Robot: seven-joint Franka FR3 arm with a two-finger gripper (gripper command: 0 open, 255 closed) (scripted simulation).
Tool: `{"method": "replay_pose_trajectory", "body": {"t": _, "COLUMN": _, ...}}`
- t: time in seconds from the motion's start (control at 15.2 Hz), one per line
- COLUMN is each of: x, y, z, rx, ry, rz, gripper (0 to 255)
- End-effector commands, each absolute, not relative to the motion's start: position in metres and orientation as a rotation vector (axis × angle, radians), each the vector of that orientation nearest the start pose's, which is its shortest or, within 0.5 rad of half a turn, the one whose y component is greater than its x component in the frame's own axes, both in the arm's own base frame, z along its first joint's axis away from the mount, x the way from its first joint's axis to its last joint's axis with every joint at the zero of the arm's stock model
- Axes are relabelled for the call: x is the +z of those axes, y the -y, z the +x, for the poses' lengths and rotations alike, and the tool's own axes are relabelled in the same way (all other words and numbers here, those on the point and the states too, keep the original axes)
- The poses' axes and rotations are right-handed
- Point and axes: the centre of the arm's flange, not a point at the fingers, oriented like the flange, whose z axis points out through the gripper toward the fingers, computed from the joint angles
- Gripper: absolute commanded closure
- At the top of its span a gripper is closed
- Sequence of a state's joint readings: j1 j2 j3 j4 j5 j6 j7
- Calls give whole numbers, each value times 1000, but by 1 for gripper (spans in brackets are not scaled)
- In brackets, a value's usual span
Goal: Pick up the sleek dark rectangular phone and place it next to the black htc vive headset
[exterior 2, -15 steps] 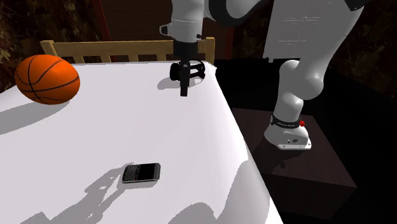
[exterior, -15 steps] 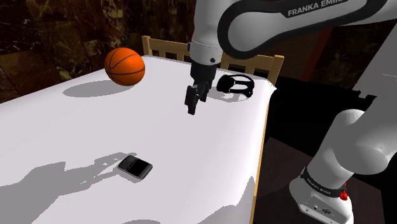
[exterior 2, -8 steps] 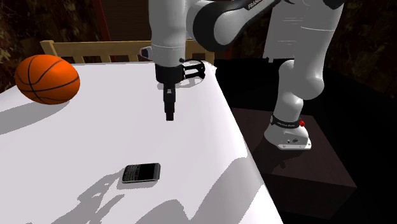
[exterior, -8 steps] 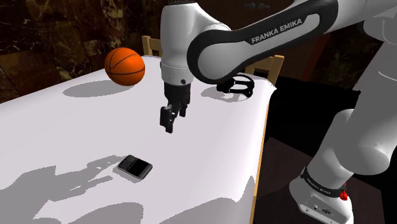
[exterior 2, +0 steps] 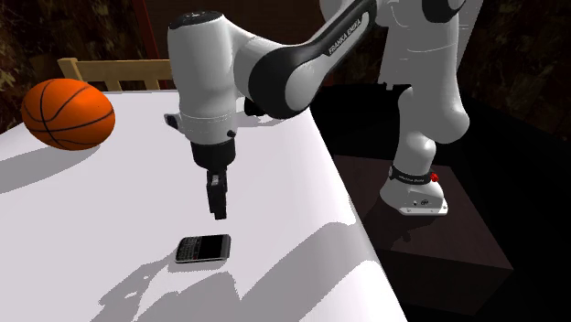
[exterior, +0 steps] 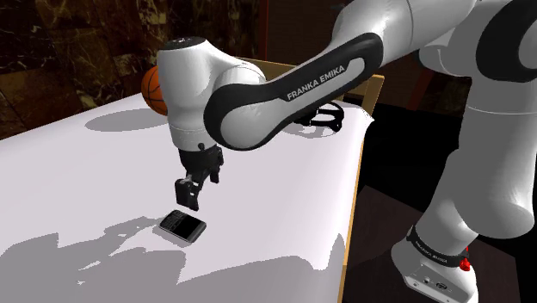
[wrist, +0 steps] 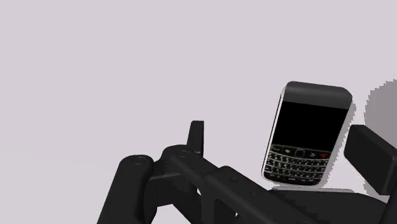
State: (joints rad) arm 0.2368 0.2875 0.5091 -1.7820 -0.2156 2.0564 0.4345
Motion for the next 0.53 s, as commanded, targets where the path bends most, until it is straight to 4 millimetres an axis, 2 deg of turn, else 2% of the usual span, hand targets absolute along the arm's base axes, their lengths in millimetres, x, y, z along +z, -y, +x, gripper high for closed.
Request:
{"method": "replay_pose_trajectory", "body": {"t": 0.0, "x": 398, "y": -424, "z": 492, "rx": -77, "ry": 641, "rz": -3112, "gripper": 0}}
{"method": "replay_pose_trajectory", "body": {"t": 0.26, "x": 371, "y": -467, "z": 503, "rx": -62, "ry": 691, "rz": -3116, "gripper": 0}}
{"method": "replay_pose_trajectory", "body": {"t": 0.46, "x": 355, "y": -466, "z": 504, "rx": -62, "ry": 691, "rz": -3116, "gripper": 0}}
